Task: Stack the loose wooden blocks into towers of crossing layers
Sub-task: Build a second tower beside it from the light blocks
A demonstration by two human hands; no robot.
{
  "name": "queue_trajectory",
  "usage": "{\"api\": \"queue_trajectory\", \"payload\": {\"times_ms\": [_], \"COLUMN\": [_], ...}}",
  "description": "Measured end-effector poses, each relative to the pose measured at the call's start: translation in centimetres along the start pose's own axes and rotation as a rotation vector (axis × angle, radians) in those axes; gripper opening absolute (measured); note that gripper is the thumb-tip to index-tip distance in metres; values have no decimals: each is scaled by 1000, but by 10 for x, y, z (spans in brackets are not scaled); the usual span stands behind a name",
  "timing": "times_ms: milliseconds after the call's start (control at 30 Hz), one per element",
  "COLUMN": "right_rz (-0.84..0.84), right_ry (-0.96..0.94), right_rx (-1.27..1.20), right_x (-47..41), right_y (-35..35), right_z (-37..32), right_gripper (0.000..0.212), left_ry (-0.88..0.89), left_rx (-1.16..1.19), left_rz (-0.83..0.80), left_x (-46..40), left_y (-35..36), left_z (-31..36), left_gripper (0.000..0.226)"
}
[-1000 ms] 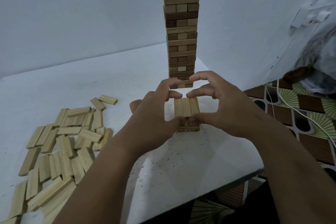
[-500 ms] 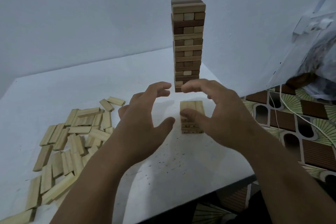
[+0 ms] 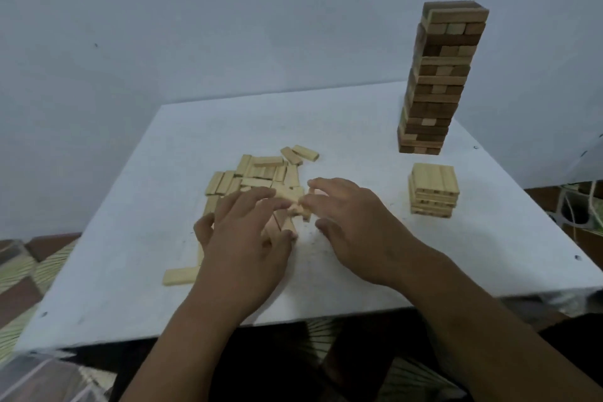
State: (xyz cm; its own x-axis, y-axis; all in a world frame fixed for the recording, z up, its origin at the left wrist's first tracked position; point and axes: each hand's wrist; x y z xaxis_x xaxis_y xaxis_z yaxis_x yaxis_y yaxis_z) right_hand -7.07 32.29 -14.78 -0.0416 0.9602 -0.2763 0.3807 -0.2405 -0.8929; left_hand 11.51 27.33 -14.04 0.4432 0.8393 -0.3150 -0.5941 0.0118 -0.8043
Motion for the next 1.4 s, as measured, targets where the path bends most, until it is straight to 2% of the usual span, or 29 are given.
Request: {"api": "queue_trajectory", "payload": {"times_ms": [100, 200, 500, 633, 767, 900, 1000, 1067, 1233, 1400], "right_rz": [-24, 31, 80, 69, 82, -11, -46, -27, 18, 33], "right_ry": [-17, 60, 172, 189, 124, -34, -37, -3, 70, 117], "right_rx": [42, 30, -4, -29, -64, -105, -67, -78, -92, -69], "right_x": [-5, -5, 9, 19, 17, 19, 23, 26, 36, 52], "right_y": [12, 12, -1, -3, -5, -5, -3, -3, -12, -25], "right_z": [-9, -9, 10, 15, 13, 12, 14, 14, 22, 28], "right_gripper": [43, 43, 20, 18, 16, 31, 31, 25, 18, 12], "left_ry": [-48, -49, -72, -34, 35, 71, 0, -42, -1, 92], "left_rx": [-49, -76, -79, -74, -66, -83, -8, -62, -218, -225], "left_rz": [-12, -73, -148, -155, -133, -124, -24, -12, -182, -177], "left_x": [7, 10, 8, 7, 6, 4, 0, -3, -5, -4], "left_y": [-2, -1, 2, 9, 15, 18, 15, 12, 16, 17], "left_z": [-12, -14, -9, -4, 2, 3, -1, -2, 3, 13], "left_gripper": [32, 27, 16, 16, 19, 26, 26, 27, 38, 30]}}
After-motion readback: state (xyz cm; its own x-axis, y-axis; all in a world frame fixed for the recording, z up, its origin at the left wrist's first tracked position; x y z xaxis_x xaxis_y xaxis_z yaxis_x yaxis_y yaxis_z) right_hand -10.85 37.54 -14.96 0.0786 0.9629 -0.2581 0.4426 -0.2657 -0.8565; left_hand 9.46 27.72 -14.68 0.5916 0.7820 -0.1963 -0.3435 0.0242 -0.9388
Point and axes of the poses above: each hand's wrist, its own x-axis away from the middle knuckle, its own y-axis out of the palm, z = x × y, and after that the axes turned 1 degree about x, right-handed
